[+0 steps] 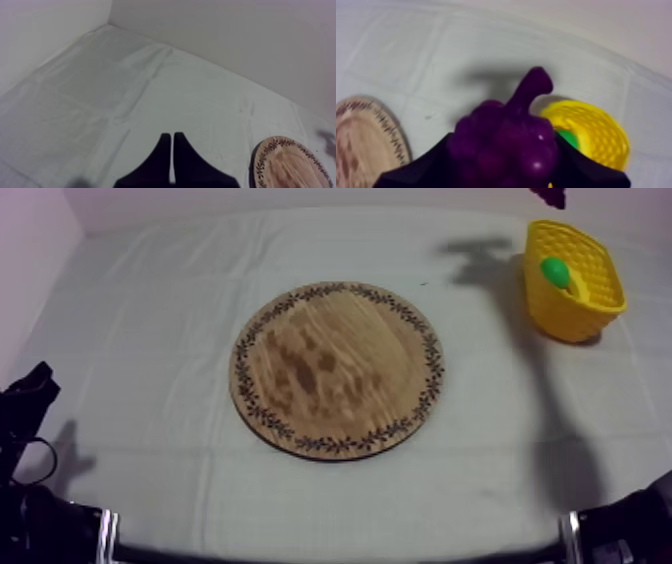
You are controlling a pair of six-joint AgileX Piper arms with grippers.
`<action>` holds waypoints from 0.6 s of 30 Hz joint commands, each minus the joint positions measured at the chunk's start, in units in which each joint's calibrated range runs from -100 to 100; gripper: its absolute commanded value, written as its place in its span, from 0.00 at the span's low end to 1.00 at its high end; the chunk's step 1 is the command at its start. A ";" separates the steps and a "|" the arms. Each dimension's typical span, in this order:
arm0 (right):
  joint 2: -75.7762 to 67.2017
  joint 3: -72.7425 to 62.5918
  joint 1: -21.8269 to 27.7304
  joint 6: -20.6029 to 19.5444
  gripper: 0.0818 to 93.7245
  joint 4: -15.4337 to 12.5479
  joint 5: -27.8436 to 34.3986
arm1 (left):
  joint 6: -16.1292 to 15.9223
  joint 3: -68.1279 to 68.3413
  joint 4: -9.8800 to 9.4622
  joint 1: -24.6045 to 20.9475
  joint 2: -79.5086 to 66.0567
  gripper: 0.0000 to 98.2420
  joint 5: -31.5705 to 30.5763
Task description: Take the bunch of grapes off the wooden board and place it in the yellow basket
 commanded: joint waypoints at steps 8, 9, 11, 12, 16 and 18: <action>8.10 -0.18 5.04 -1.47 0.42 2.44 -3.64 | -0.01 0.04 0.01 -0.01 0.03 0.00 0.03; 8.84 -0.05 5.17 -1.73 0.42 2.80 -3.93 | -0.01 0.04 0.01 -0.01 0.03 0.00 0.03; 10.06 0.35 5.34 -2.15 0.43 3.36 -4.53 | -0.01 0.04 0.01 -0.01 0.03 0.00 0.03; 10.56 0.65 5.40 -2.30 0.43 3.54 -4.93 | -0.01 0.04 0.01 -0.01 0.03 0.00 0.03; 11.71 2.37 5.68 -2.57 0.50 3.75 -6.54 | -0.01 0.04 0.01 -0.01 0.03 0.00 0.03; 11.78 3.51 5.74 -2.63 0.60 3.79 -6.90 | -0.01 0.04 0.01 -0.01 0.03 0.00 0.03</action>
